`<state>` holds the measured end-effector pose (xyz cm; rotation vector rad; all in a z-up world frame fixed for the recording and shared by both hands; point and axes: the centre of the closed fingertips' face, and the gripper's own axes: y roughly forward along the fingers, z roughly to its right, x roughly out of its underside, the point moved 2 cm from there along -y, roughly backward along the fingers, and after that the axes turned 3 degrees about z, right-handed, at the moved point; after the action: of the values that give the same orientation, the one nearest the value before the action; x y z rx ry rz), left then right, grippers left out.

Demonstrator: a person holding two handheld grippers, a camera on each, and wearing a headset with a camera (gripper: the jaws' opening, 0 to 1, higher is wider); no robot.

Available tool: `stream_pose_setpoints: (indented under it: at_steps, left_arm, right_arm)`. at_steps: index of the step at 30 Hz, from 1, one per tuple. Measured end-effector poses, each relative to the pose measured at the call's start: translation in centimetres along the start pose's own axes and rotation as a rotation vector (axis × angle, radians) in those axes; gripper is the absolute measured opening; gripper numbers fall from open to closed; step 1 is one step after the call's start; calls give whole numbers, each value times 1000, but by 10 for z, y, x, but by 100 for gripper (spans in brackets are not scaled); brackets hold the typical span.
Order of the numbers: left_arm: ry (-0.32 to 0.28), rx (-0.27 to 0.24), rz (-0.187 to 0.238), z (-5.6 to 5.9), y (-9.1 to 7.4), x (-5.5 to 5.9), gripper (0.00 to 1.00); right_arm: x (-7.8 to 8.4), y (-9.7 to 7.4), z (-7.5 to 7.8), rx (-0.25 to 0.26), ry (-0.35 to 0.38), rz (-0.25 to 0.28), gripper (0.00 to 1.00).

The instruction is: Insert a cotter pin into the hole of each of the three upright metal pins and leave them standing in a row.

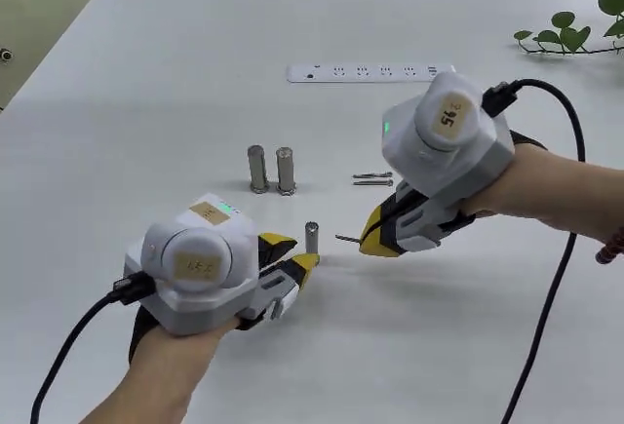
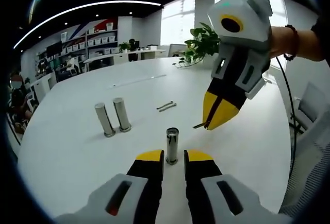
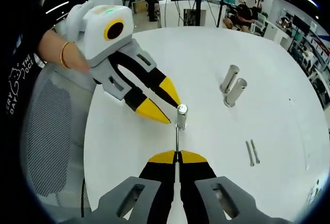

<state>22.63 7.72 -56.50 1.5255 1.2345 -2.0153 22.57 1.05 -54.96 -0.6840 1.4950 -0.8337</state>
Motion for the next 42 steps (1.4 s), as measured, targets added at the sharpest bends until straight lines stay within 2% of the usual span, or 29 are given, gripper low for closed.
stream_pose_setpoints:
  at_steps: [10,15,20,25,31,42]
  left_arm:
    - [-14,-18,-14,0,14,4,12]
    - [-16,-34,-20,-2,18,6,12]
    - [-21,-32,-23,-3,19,7,9]
    - [-21,-30,-21,-3,22,8,7]
    - [14,-28,-21,-2,22,8,6]
    - [15,-29,-8,-2,22,8,6]
  right_arm:
    - [1,6,9,-1,-17,-32,0]
    - [-3,10,10,-10,-26,-34,0]
    - [-10,11,10,-18,-28,-13,0]
    - [-9,13,11,-12,-40,-33,0]
    - [-11,13,11,-12,-54,-34,0]
    - [-19,14,10,-11,-85,-34,0]
